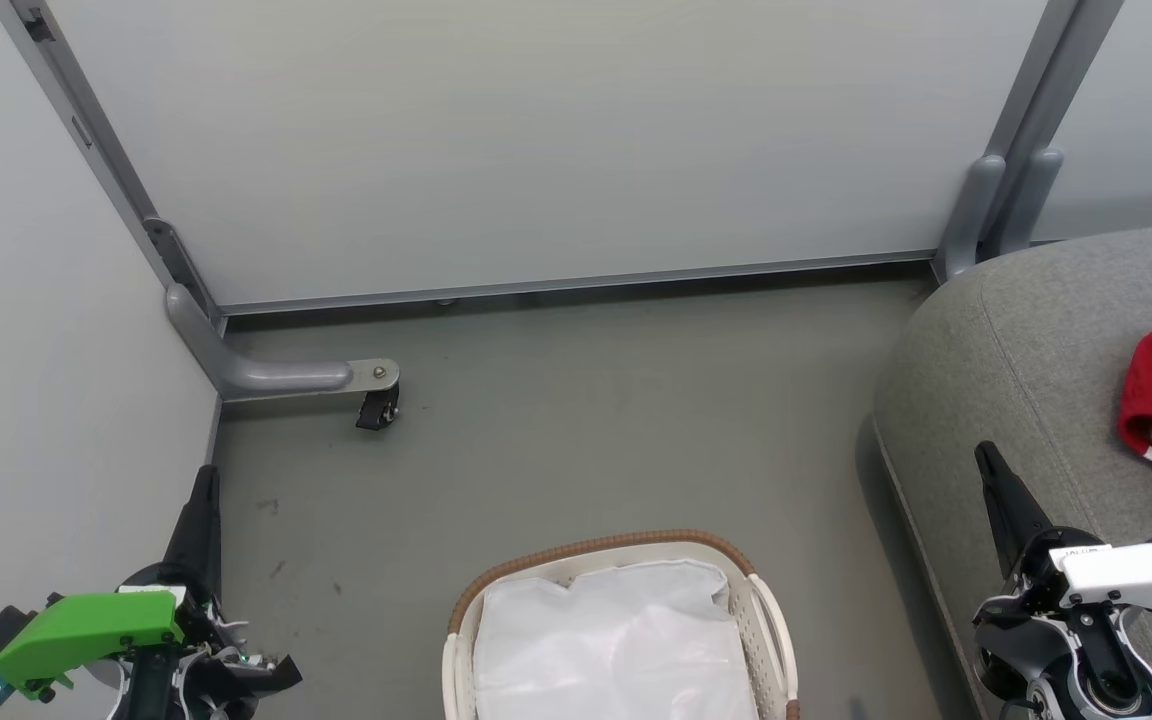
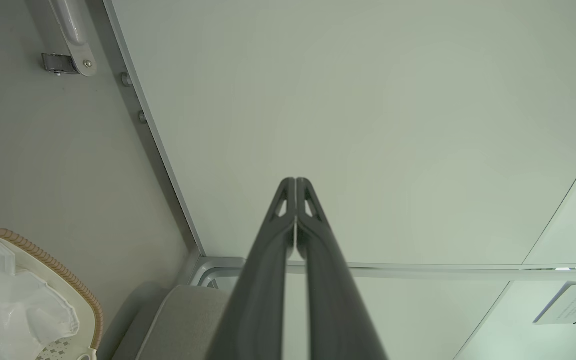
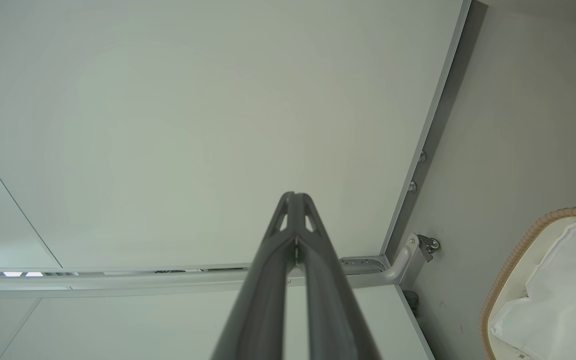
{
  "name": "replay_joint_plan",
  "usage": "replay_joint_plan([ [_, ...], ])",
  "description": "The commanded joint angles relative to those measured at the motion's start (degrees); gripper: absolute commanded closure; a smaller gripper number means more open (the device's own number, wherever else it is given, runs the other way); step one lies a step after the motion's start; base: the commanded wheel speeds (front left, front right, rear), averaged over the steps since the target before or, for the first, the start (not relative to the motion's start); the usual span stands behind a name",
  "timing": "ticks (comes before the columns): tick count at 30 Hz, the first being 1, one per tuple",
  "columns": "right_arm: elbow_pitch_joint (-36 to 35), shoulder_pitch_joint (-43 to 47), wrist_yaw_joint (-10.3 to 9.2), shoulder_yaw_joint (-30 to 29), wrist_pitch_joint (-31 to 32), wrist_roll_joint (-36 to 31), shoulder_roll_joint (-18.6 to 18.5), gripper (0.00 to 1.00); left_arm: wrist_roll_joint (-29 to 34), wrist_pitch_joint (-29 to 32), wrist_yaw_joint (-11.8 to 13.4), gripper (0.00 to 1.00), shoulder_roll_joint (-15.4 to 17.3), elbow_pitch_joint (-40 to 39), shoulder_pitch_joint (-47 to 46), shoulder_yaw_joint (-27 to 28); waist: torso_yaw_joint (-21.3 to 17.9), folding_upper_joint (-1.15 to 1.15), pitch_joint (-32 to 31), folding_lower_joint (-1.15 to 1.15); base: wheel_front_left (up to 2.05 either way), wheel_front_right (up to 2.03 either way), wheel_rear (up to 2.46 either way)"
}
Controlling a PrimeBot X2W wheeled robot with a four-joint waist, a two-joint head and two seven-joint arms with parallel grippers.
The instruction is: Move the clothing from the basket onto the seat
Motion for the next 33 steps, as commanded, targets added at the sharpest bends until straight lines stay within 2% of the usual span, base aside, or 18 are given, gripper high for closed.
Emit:
replay_joint_plan([
  [1,-0.23,0.60,-0.02,-0.09,0.08,0.18,-0.34,1.00,-0.18,0.17,-0.34,1.00,0.40,-0.09,-0.52,0.12,0.00,0.00,0.00,0.00,0.00,0.00,0.00],
  [33,-0.23,0.60,-0.02,-0.08,0.08,0.18,-0.34,1.00,-0.18,0.17,-0.35,1.00,0.40,-0.09,-0.52,0.11,0.00,0.00,0.00,0.00,0.00,0.00,0.00],
])
